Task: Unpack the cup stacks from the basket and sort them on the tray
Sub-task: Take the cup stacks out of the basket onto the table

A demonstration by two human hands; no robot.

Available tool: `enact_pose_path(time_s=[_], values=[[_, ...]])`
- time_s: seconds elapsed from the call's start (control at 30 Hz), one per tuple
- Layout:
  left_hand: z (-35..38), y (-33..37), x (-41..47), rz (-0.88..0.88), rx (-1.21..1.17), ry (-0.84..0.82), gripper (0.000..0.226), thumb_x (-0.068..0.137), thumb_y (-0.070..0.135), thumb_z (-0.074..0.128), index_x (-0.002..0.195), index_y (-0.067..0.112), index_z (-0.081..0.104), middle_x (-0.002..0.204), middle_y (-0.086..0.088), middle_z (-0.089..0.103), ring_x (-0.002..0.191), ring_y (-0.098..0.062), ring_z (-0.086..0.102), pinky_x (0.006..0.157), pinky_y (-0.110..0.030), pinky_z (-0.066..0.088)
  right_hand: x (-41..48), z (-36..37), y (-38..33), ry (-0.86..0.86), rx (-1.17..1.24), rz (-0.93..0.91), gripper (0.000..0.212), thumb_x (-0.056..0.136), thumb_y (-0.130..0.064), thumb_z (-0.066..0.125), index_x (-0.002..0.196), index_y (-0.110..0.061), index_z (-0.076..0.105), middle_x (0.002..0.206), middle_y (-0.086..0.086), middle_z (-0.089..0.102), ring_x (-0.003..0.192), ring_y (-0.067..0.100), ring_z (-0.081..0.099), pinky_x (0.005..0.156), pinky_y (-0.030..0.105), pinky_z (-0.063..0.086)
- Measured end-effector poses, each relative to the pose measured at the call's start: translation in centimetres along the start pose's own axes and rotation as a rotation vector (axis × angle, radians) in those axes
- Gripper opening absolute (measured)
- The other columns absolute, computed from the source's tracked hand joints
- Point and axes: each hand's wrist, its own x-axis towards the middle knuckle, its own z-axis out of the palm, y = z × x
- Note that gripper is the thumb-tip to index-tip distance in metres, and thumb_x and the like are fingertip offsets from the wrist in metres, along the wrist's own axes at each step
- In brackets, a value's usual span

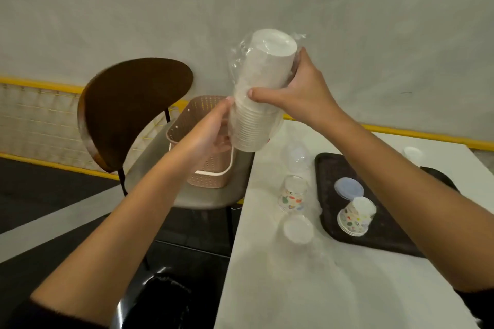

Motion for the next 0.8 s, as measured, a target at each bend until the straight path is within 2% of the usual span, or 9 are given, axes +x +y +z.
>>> enact_pose_path(time_s=[0.13,0.27,0.3,0.43,0.5,0.57,0.63,0.73,0.8], values=[[5.6,0.2,-2.2,-0.010,0.017,-0.074,0.044,0.092,0.054,0.037,0.125,0.028,0.052,0.120,-0.001,0.055,0.110,-0.024,0.056,0.097,-0.037,0.045,-3.9,-5.8,1.1,0.062,-0.002,0.007,0.067,0.063,-0.025,0.082,0.117,-0.013,0.042,0.092,-0.021,0.048,0.090,0.003,0.052,0.072,0.013,0.045],[11.9,-0.9,-4.8,-0.046,0.051,-0.203,0.030,0.092,0.057,0.033,0.101,0.041,0.056,0.109,0.008,0.058,0.107,-0.024,0.058,0.100,-0.038,0.043,-8.3,-11.5,3.5,0.090,-0.040,0.064,0.070,0.064,-0.028,0.081,0.120,-0.014,0.041,0.100,-0.016,0.048,0.091,0.001,0.049,0.066,0.008,0.043],[13.4,-1.3,-5.5,-0.060,0.057,-0.221,0.030,0.093,0.056,0.032,0.102,0.040,0.055,0.107,0.008,0.057,0.107,-0.025,0.058,0.100,-0.038,0.043,-9.5,-12.7,4.2,0.093,-0.049,0.085,0.070,0.065,-0.028,0.081,0.120,-0.015,0.040,0.104,-0.014,0.048,0.094,0.004,0.049,0.066,0.009,0.043],[18.7,-3.6,-7.9,-0.110,0.110,-0.277,0.038,0.095,0.053,0.029,0.122,0.032,0.045,0.122,0.000,0.052,0.112,-0.026,0.053,0.104,-0.040,0.040,-13.7,-16.4,7.2,0.106,-0.041,0.173,0.063,0.065,-0.026,0.081,0.111,-0.020,0.039,0.102,-0.013,0.048,0.097,0.007,0.049,0.065,0.011,0.042],[20.8,-5.0,-8.9,-0.157,0.105,-0.264,0.042,0.095,0.050,0.031,0.128,0.028,0.044,0.126,-0.001,0.051,0.116,-0.025,0.052,0.103,-0.039,0.041,-15.7,-17.4,8.9,0.102,-0.010,0.216,0.063,0.064,-0.024,0.082,0.110,-0.022,0.038,0.101,-0.014,0.048,0.097,0.006,0.049,0.073,0.014,0.042],[22.5,-6.8,-10.2,-0.210,0.045,-0.259,0.037,0.096,0.044,0.033,0.124,0.025,0.048,0.119,0.001,0.054,0.110,-0.022,0.054,0.098,-0.034,0.043,-17.9,-17.7,10.9,0.095,0.033,0.260,0.065,0.064,-0.023,0.082,0.110,-0.024,0.037,0.100,-0.017,0.048,0.098,0.005,0.049,0.082,0.021,0.043],[23.9,-9.0,-11.6,-0.266,0.010,-0.269,0.033,0.097,0.040,0.033,0.121,0.025,0.050,0.118,0.002,0.056,0.108,-0.019,0.054,0.092,-0.028,0.044,-20.3,-17.4,13.2,0.093,0.060,0.308,0.068,0.063,-0.022,0.083,0.111,-0.027,0.035,0.101,-0.017,0.048,0.100,0.005,0.048,0.081,0.020,0.042],[25.4,-12.5,-13.2,-0.382,-0.043,-0.248,0.039,0.097,0.039,0.034,0.129,0.021,0.048,0.130,-0.002,0.053,0.120,-0.021,0.051,0.087,-0.024,0.045,-23.3,-16.6,16.2,0.069,0.082,0.391,0.075,0.061,-0.024,0.084,0.119,-0.027,0.036,0.105,-0.018,0.049,0.103,0.005,0.049,0.074,0.011,0.039],[25.8,-14.7,-13.6,-0.422,-0.029,-0.242,0.035,0.097,0.039,0.033,0.124,0.023,0.050,0.132,-0.004,0.052,0.121,-0.020,0.050,0.091,-0.026,0.043,-24.7,-15.9,17.7,0.047,0.085,0.456,0.079,0.061,-0.023,0.084,0.125,-0.023,0.036,0.110,-0.013,0.049,0.103,0.006,0.048,0.077,0.015,0.040]])
